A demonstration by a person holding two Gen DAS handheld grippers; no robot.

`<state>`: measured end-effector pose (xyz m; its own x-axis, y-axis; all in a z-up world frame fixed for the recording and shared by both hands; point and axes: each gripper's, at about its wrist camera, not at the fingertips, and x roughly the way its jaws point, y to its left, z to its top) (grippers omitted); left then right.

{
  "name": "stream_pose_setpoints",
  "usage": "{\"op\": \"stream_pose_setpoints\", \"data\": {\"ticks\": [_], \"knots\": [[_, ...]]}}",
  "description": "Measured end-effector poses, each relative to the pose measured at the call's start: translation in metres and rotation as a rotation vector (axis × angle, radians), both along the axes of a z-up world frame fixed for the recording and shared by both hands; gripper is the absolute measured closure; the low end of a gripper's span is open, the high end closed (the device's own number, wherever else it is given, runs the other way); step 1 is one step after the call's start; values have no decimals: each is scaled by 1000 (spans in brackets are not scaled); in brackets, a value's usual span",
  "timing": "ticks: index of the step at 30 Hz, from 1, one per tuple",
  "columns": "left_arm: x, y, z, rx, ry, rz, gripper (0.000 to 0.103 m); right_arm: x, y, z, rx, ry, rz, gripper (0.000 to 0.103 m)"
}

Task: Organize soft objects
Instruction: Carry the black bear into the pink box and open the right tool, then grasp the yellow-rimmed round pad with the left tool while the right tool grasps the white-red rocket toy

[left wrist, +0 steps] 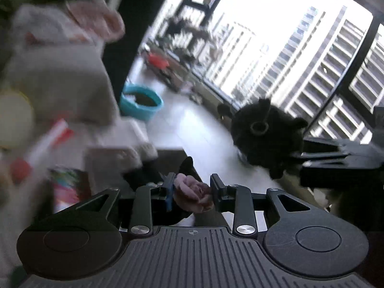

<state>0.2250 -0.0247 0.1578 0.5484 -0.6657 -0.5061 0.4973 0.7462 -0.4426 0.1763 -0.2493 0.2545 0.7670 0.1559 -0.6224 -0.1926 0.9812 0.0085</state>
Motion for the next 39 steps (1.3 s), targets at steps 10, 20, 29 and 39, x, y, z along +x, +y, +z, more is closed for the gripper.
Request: {"op": "stream_pose_setpoints", "data": {"ticks": [10,20,29,39], "knots": [[-4,-41,-43,101,-82,-22,69,10,-26,-57,66,90,-7,41],[-13,72,-25,86,-118,268,69,47,21,-92,93,125,50,41],[-17,151,-51,87,-49,423,69,86,69,-115,85,222,67,27],[28,224,-35,-9,-104,430,69,82,80,-44,64,204,41,24]]}}
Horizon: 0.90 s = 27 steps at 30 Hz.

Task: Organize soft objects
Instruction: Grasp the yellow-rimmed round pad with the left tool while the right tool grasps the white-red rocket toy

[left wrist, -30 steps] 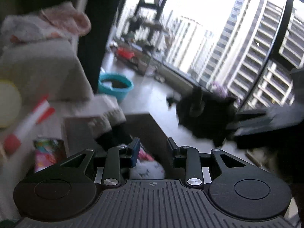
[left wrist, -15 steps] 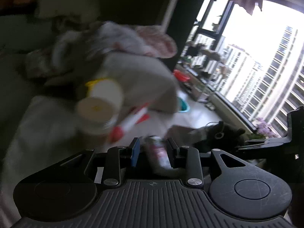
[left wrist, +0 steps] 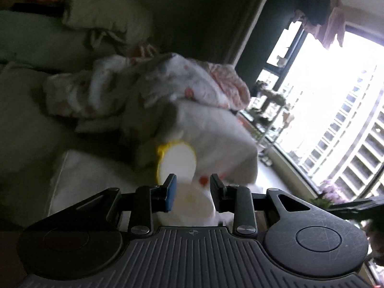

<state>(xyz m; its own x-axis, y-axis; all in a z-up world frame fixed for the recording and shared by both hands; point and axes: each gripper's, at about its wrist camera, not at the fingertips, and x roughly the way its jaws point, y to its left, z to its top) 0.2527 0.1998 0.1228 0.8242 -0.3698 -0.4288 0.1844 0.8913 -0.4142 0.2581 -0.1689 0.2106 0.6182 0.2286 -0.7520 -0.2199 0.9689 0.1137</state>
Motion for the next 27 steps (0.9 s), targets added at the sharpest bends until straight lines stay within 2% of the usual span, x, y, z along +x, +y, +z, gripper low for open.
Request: {"op": "stream_pose_setpoints", "data": {"ticks": [3,7,9,11,13,18,25,26,27], "knots": [[51,15,15,-23,9,-61,69,11,8,39,53,-1,-24,24],[124,16,17,-3,80,-237,69,30,18,85,181,-24,-54,22],[149,11,6,74,111,-252,69,35,23,96,210,-38,-56,20],[170,4,-6,183,142,-255,69,40,30,98,190,-34,-51,20],[185,1,-21,217,187,-282,69,46,37,92,156,-11,-43,20],[213,-6,-48,174,253,-354,69,75,46,68,165,78,-62,20],[246,-27,-76,131,310,-426,65,127,67,-4,154,271,-156,20],[248,-30,-78,126,310,-438,67,135,71,-15,166,294,-167,20],[248,-32,-79,125,311,-447,73,144,75,-25,175,314,-176,20]]}}
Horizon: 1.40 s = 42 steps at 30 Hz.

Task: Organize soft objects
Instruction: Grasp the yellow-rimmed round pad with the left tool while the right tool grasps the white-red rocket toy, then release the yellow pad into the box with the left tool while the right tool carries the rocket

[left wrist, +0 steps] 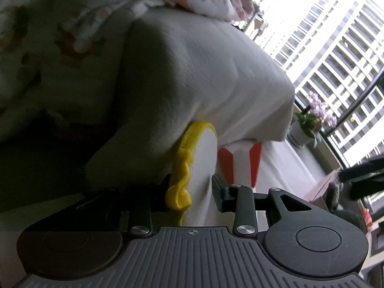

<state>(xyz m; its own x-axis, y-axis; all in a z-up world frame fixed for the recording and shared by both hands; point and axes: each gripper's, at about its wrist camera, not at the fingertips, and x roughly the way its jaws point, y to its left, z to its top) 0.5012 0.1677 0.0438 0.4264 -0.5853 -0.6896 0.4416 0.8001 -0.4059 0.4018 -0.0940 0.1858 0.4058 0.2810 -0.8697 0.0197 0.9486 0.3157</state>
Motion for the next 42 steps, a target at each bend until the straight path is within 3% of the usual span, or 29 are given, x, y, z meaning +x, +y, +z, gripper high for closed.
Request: {"op": "stream_pose_setpoints", "data": {"ticks": [3,6,9,12,14,17,21,31,34,37,42], "knots": [[-3,-5,-4,18,10,-24,82,26,18,-28,-15,36,-21,21],[-3,-3,-8,-14,67,-19,83,48,35,-53,-31,65,-22,27],[-5,5,-8,-16,56,6,83,65,51,-76,-56,99,-24,32],[-11,16,-5,-13,47,50,83,73,65,-96,-72,140,-22,47],[-14,23,-2,-7,49,72,83,70,75,-97,-111,101,-7,60],[-21,34,4,15,24,107,83,64,83,-92,-154,77,33,64],[-36,55,32,-24,9,155,85,40,67,-59,-105,39,54,68],[-129,89,157,9,-175,240,85,-82,-1,98,-91,-244,96,69],[-156,79,175,22,-168,236,85,-117,-20,122,-117,-293,116,69],[-180,59,175,52,-135,206,85,-145,-43,134,-136,-314,124,69],[-206,21,164,-24,4,135,85,-175,-63,128,-147,-310,129,69]]}}
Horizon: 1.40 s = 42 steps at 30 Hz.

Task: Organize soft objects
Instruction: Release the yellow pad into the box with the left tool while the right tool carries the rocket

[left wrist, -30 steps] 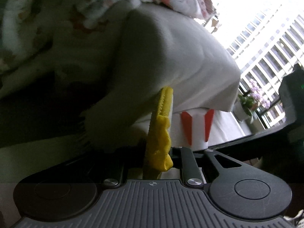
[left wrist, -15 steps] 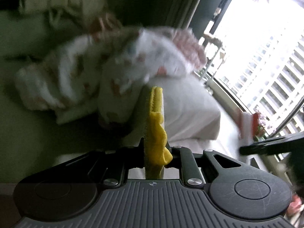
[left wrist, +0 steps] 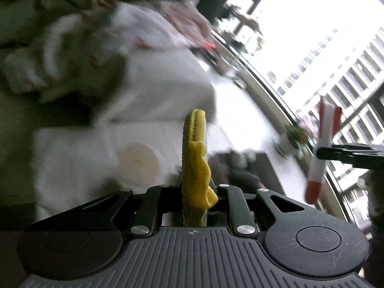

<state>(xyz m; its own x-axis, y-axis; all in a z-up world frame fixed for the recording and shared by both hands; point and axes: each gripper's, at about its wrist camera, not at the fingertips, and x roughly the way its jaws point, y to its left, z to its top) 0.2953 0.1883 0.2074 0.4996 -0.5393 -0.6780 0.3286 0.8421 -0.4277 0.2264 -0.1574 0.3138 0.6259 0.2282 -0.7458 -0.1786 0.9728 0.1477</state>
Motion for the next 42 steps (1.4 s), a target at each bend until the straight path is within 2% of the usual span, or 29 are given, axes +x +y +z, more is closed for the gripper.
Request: {"op": "stream_pose_setpoints", "data": {"ticks": [6,12,17,20,22,24,26,28,32,37,39,42], "knots": [[-6,-80,-10,-40,82,-160,85,-24,-28,-25,24,36,-8,69],[1,-161,-31,-70,152,-293,85,-32,-56,-41,7,28,-48,69],[13,-212,-60,-222,225,-327,85,-32,-75,-54,-31,10,-90,69],[21,-244,-75,-258,235,-328,83,-29,-86,-61,-27,20,-103,69],[30,-262,-92,-263,274,-329,82,-27,-91,-67,-32,25,-114,69],[34,-274,-105,-210,277,-327,81,-25,-97,-73,-31,38,-123,69],[32,-282,-110,-78,211,-309,79,-22,-100,-79,-31,53,-121,69],[27,-284,-110,0,149,-316,79,-17,-101,-86,-35,63,-114,69],[22,-271,-99,17,82,-278,77,-3,-100,-101,-23,89,-106,69],[4,-261,-72,178,-85,-231,77,21,-96,-129,43,165,-100,69],[-3,-259,-67,203,-103,-239,77,29,-93,-138,32,184,-108,69],[-7,-257,-63,187,-77,-260,77,36,-91,-142,25,201,-124,69]]}}
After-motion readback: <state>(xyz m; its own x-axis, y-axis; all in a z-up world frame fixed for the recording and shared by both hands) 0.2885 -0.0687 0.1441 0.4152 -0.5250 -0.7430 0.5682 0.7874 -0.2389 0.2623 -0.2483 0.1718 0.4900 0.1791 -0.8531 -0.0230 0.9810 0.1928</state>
